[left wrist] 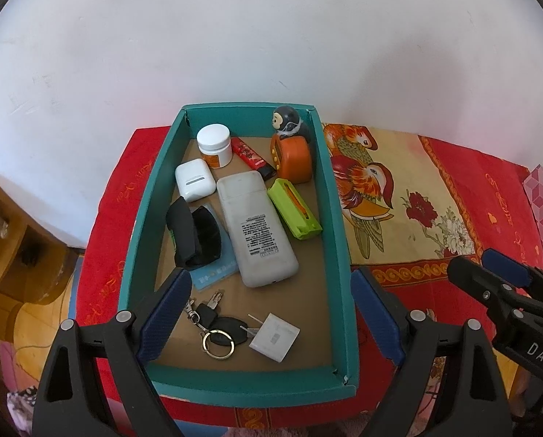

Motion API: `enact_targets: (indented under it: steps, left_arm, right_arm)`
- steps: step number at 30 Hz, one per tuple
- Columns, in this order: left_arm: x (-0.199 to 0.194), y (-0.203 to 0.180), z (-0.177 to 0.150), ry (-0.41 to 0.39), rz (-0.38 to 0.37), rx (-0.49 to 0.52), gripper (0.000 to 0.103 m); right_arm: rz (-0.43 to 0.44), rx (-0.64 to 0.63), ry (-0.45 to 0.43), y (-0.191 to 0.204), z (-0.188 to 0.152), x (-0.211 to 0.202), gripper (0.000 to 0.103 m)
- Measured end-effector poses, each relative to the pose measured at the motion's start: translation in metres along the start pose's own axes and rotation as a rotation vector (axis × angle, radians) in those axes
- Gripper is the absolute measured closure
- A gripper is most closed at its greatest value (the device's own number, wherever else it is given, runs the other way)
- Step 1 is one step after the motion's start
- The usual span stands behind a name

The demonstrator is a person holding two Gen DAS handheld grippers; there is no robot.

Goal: Organize objects

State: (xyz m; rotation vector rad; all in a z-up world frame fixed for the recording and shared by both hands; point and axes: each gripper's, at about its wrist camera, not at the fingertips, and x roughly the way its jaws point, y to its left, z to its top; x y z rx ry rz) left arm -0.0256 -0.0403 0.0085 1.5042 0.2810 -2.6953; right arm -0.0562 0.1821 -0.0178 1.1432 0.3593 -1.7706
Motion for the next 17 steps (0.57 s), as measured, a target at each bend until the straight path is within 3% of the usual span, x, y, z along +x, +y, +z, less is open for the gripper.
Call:
enact_targets:
  steps: [17]
  left_arm:
    - [-0.0039,0.0017,-0.0045,0.004,-0.009,-0.005,0.012]
  right_arm:
    - [-0.003,0.004,-0.001,0.0022,-0.004,-0.0044,0.033]
